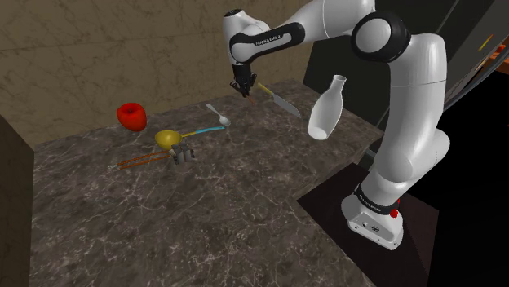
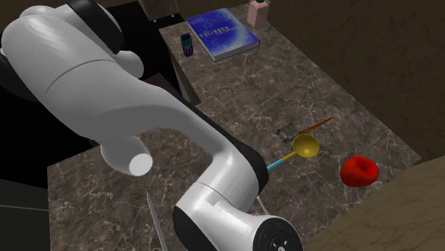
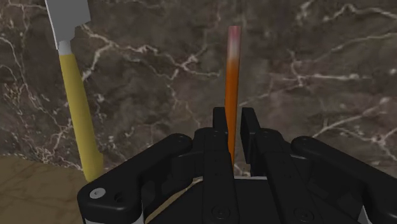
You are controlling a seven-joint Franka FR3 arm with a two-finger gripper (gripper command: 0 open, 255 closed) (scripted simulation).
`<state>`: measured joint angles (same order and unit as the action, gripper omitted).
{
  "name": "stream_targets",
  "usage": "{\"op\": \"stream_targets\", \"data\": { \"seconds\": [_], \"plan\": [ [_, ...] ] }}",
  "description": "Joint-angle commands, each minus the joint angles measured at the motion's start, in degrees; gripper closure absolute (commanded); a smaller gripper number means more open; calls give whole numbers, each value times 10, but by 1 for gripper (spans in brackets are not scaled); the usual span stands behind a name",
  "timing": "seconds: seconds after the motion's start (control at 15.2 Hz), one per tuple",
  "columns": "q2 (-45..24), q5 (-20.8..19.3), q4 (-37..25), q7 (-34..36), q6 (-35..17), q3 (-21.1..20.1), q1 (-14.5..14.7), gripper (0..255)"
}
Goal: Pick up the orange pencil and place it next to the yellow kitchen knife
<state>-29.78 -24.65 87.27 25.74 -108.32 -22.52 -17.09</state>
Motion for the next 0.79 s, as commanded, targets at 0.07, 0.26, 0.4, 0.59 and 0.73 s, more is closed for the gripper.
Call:
{"op": "stream_targets", "data": {
  "seconds": [0.07, 0.26, 0.4, 0.59, 0.73],
  "plan": [
    [-9, -5, 11, 6, -18, 2, 1, 255],
    [-9, -5, 11, 6, -18, 2, 1, 255],
    [-9, -5, 11, 6, -18, 2, 1, 255],
    [-9, -5, 11, 6, -18, 2, 1, 255],
    [-9, -5, 11, 7, -18, 2, 1, 0]
  ]
}}
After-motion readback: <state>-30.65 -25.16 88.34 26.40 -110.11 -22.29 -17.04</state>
